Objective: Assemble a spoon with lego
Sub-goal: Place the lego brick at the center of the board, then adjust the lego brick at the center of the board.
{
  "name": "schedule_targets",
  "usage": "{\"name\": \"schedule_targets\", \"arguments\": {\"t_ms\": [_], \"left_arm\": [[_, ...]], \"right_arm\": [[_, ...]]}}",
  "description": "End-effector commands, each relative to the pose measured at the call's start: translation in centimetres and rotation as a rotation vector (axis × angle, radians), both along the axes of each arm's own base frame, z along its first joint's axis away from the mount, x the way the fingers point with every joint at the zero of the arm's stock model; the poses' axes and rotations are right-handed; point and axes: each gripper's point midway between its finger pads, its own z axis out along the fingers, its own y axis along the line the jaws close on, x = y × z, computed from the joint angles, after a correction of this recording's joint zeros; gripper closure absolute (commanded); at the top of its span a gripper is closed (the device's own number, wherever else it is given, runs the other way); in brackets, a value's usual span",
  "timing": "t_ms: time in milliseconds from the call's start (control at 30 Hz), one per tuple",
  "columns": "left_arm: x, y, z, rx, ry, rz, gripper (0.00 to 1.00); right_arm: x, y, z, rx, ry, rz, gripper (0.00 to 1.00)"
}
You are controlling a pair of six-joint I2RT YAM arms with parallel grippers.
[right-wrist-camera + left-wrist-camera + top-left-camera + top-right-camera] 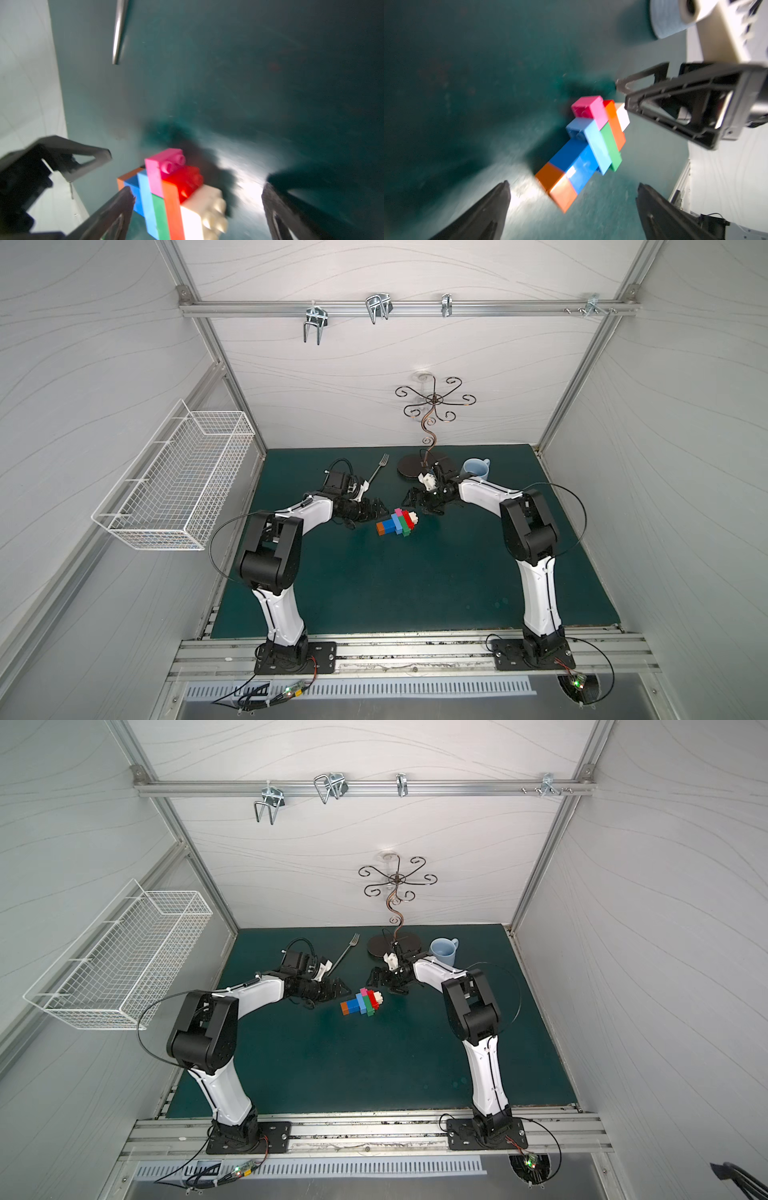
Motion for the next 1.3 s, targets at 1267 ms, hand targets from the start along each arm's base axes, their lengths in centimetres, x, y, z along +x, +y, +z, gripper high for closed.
{"name": "schedule_targets", "arguments": {"t_ms": [1267], "left_arm": [[-1.1,23.3,4.2,0.697,-0.749,0.741,0.0]], "right_arm": [[-5.5,-30.0,7.3,-0.461,-0.99,-0.667,0.01]]}}
